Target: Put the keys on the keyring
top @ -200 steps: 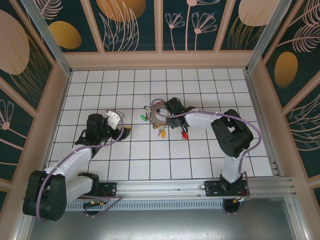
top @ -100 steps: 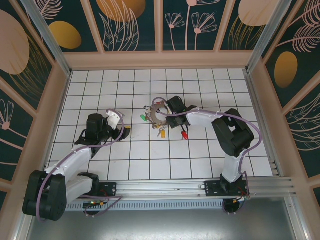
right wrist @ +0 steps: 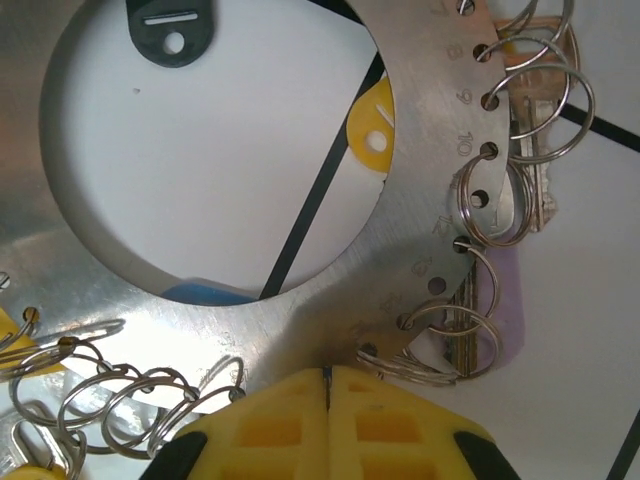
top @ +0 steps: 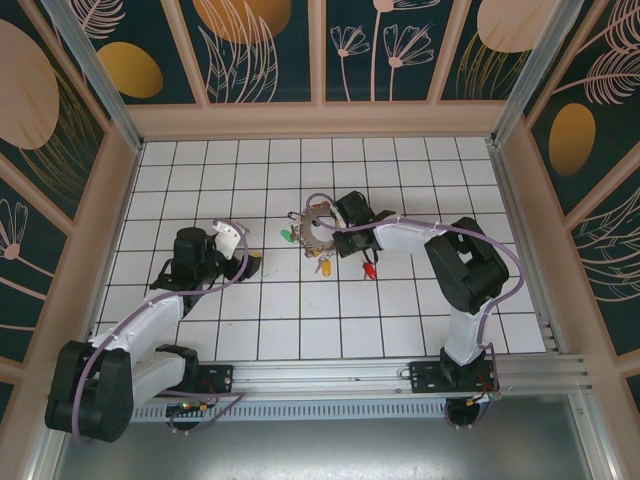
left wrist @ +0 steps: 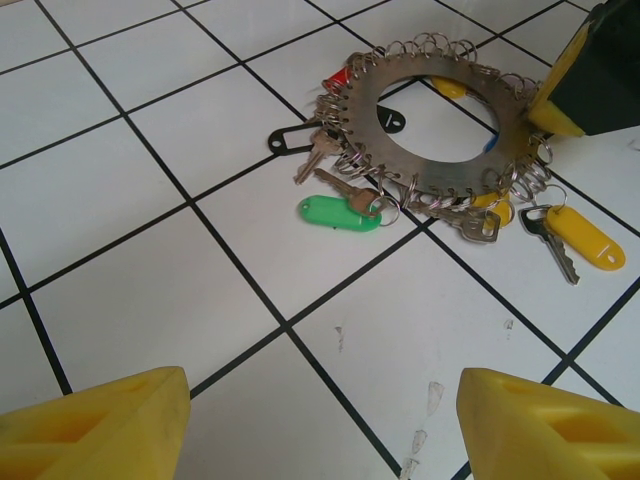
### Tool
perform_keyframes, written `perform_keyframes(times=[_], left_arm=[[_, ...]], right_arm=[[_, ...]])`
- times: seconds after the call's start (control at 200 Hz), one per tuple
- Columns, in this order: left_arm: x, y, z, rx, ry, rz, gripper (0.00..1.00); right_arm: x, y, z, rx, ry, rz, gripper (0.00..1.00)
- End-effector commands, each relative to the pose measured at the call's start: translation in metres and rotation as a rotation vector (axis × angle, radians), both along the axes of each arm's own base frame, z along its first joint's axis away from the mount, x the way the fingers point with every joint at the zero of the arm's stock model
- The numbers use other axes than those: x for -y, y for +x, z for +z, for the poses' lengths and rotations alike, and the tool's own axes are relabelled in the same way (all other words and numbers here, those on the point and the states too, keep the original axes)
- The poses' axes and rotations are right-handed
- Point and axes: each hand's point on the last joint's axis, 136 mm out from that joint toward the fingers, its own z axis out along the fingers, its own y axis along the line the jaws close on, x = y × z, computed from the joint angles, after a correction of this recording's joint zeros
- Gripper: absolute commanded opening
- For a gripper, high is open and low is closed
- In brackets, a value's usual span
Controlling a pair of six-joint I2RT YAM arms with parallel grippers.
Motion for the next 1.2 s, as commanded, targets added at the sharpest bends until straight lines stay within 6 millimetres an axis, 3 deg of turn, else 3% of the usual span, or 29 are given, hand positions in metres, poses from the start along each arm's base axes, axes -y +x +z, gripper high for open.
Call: perform_keyframes(times=[0.0,0.315,0.485,0.626,0.711,0.896,1.196], left_arm=[[0.002,-0.001,0.012,0.039,0.008,-0.019,0.72],[0.029,-0.010,0.091,0.236,-0.044,-0.226,0.72],[0.046,-0.026,0.118,0.309,-0.063,-0.395,0.71],[0.055,-0.034,0.126,0.339,-0.066,-0.486,0.70],[0.059,-0.039,0.129,0.355,-0.071,-0.525,0.70],[0.072,-0.049,0.126,0.364,-0.088,-0.612,0.70],[0.091,-0.060,0.119,0.363,-0.102,-0.705,0.69]], right_arm=[[0.000,0.001,0.024,0.065,0.051,0.029,0.00],[-0.030,-0.014,0.108,0.325,0.220,0.319,0.00],[-0.045,-0.030,0.145,0.395,0.305,0.463,0.00],[-0.060,-0.050,0.167,0.399,0.402,0.589,0.00],[-0.069,-0.073,0.181,0.428,0.468,0.726,0.00],[-0.074,-0.104,0.200,0.455,0.553,0.882,0.00],[-0.083,-0.127,0.217,0.410,0.607,1.008,0.00]])
